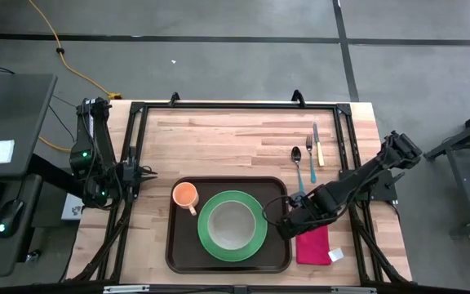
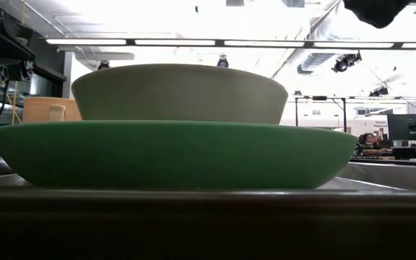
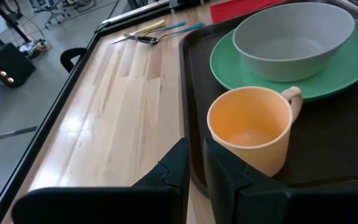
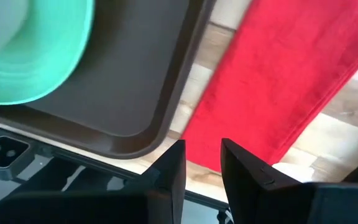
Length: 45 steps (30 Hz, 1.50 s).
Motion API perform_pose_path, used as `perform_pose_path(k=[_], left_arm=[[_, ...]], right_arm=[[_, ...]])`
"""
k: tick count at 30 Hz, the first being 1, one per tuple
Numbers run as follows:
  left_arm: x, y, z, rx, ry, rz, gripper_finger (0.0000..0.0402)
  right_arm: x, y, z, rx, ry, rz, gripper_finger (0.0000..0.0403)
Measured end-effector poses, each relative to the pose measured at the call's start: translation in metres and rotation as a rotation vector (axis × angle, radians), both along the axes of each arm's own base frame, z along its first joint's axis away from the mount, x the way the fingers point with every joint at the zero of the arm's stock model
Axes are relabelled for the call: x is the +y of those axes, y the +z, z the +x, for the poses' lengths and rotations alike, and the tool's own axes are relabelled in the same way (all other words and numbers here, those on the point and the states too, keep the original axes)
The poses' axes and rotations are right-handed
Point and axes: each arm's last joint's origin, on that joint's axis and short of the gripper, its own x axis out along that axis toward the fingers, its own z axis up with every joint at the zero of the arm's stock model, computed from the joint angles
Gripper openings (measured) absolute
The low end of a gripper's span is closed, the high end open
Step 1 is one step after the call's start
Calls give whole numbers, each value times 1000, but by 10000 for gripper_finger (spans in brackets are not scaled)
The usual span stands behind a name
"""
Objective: Set up tray
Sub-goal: Put the red napkin on the black serving tray to the right of the green plate
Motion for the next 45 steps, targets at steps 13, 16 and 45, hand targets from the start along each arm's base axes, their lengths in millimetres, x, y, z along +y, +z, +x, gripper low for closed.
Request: perform_pose_path(k=[13,16,45], left_arm=[[0,0,0,0,0,0,79],[0,0,0,0,0,1,79],[0,0,0,-1,0,0,79]], right_arm=[[-1,-37,0,-24,-31,67,78],[-1,-45,-2,-17,-34,84,78],[-6,-62,5,-105,-20,148,78]])
